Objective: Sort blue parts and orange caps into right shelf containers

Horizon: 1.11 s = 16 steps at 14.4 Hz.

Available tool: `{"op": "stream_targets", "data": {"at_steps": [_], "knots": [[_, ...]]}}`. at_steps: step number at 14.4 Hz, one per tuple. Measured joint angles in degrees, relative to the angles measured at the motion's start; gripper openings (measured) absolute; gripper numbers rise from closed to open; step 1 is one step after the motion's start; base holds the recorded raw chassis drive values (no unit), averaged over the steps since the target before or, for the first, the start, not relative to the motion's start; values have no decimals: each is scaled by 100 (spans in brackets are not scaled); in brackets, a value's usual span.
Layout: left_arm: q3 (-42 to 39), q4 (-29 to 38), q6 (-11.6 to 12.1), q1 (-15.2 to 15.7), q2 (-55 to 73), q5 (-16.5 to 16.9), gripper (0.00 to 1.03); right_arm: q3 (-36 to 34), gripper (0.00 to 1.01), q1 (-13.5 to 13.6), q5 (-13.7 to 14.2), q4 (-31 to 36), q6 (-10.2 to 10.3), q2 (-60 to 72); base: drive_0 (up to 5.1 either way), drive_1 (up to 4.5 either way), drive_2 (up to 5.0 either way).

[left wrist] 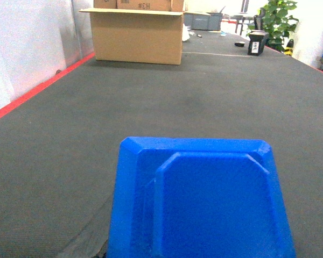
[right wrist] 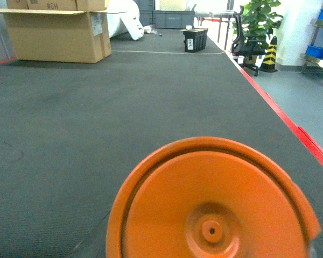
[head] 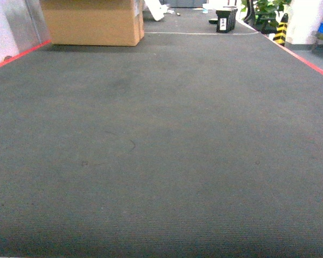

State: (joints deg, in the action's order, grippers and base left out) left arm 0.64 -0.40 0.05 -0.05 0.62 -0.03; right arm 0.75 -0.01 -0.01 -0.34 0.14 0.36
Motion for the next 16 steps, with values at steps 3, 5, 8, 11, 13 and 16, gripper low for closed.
{"op": "stream_targets", "data": {"at_steps": [3, 5, 8, 11, 13, 16], "knots": [[0, 0, 0, 4, 0, 2, 42, 0, 45, 0, 0, 0, 0, 0, -118, -118, -118], [0, -2, 0, 4, 0, 0, 42, 0, 45, 0, 0, 0, 0, 0, -168, -168, -168], [0, 0, 0, 4, 0, 2, 42, 0, 45, 0, 0, 0, 0, 0, -168, -168, -168], [0, 0, 0, 4, 0, 0, 42, 0, 45, 0, -2, 0, 0, 0, -165, -165, -165], [0, 0, 0, 4, 0, 2, 42, 0, 45, 0, 0, 0, 0, 0, -170, -170, -170], [0, -2, 0, 4, 0, 0, 42, 0, 45, 0, 0, 0, 0, 0, -157, -157, -157]]}}
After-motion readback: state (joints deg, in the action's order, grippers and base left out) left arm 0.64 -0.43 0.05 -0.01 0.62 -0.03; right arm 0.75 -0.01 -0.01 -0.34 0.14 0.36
